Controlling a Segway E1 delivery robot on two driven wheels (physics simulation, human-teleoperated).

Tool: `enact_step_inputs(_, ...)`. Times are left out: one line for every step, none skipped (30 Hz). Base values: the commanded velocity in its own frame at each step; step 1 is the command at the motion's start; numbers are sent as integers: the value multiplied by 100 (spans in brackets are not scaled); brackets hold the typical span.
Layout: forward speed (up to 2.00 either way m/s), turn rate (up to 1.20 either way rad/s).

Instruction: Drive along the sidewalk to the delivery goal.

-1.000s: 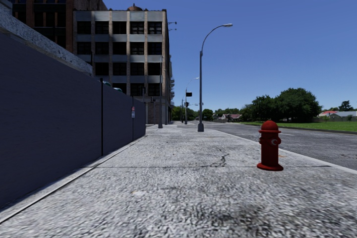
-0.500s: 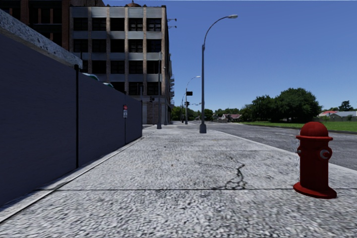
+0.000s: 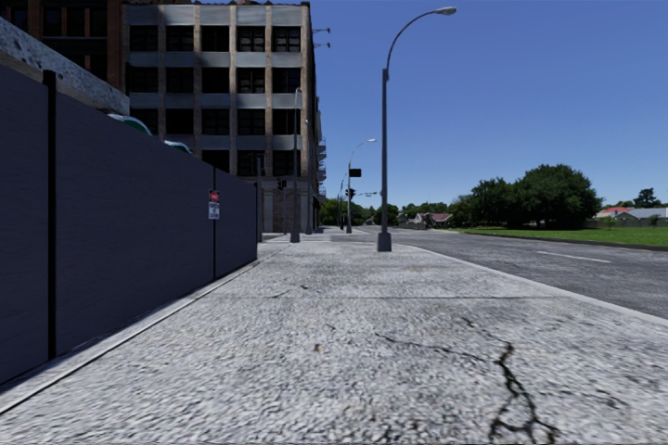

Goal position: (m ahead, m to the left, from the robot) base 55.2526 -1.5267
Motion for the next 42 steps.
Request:
enact_step_inputs(200,0)
enact_step_inputs(200,0)
enact_step_inputs(200,0)
enact_step_inputs(200,0)
enact_step_inputs(200,0)
enact_step_inputs(200,0)
enact_step_inputs(200,0)
enact_step_inputs(200,0)
enact_step_inputs(200,0)
enact_step_inputs(200,0)
enact_step_inputs(200,0)
enact_step_inputs(200,0)
enact_step_inputs(200,0)
enact_step_inputs(200,0)
enact_step_inputs(200,0)
enact_step_inputs(200,0)
enact_step_inputs(200,0)
enact_step_inputs(200,0)
enact_step_inputs(200,0)
enact_step_inputs(200,0)
enact_step_inputs(200,0)
enact_step_inputs(200,0)
enact_step_inputs(200,0)
enact_step_inputs(200,0)
enact_step_inputs(200,0)
enact_step_inputs(200,0)
enact_step_inputs(200,0)
enact_step_inputs(200,0)
enact_step_inputs(200,0)
enact_step_inputs(200,0)
enact_step_inputs(200,0)
enact_step_inputs(200,0)
enact_step_inputs(200,0)
enact_step_inputs(200,0)
enact_step_inputs(200,0)
enact_step_inputs(200,0)
enact_step_inputs(200,0)
enact_step_inputs(200,0)
enact_step_inputs(200,0)
enact_step_inputs(200,0)
enact_step_inputs(200,0)
enact_step_inputs(200,0)
